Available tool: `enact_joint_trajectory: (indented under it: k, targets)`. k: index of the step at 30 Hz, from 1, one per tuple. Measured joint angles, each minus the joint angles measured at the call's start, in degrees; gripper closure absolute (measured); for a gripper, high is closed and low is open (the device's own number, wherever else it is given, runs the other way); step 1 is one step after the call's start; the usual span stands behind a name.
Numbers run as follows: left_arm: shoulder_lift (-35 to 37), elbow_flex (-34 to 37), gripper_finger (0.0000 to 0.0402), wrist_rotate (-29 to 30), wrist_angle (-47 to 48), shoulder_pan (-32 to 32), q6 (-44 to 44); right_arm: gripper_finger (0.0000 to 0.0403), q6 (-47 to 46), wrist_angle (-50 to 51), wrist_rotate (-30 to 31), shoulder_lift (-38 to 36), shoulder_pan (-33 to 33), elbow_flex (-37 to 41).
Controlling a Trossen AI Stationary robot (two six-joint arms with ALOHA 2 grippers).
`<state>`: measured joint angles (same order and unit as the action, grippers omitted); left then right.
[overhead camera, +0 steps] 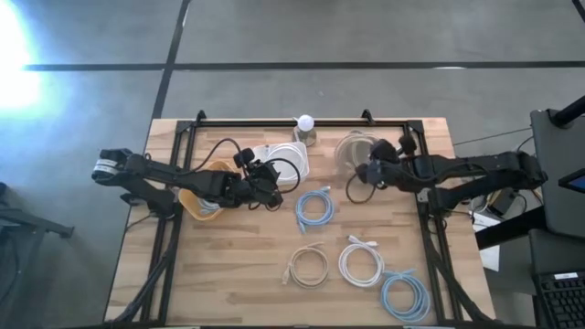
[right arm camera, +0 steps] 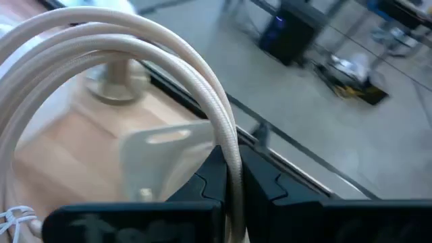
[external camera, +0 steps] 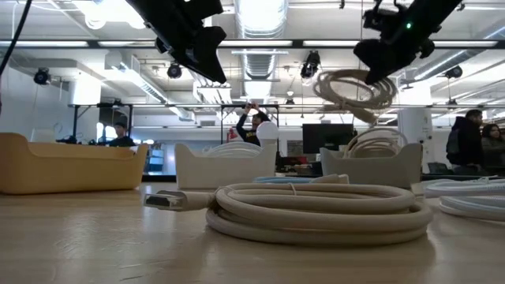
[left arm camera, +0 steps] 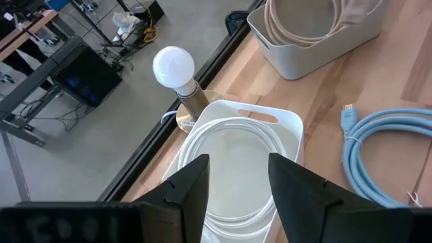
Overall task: Sort HDMI cables
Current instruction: Put the top right brown hdmi cable into the gray bin
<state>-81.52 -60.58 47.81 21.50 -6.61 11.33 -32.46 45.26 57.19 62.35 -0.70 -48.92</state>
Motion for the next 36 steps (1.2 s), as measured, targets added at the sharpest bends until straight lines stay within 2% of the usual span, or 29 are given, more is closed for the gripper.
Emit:
enact_joint_trajectory:
  k: [5,11,16,36]
  targets:
    - [0.0,0.0,0.0239,0.0,0.0,0.0,0.0,0.0385,0.0,1.2,0.1,0.0,-5.8,1.8]
    - [0.0,0.0,0.0239,0.0,0.0,0.0,0.0,0.0385,-3.2,1.1,3.0,0.0,-11.9,4.4]
    - [0.0,0.0,0.0239,0.0,0.0,0.0,0.0,0.0385,-4.6,0.9,3.0,0.3,-15.1,6.6]
    - [0.0,0.0,0.0239,0.0,0.0,0.0,0.5,0.0364,-10.9,-3.0,2.8,4.5,-15.9,14.6]
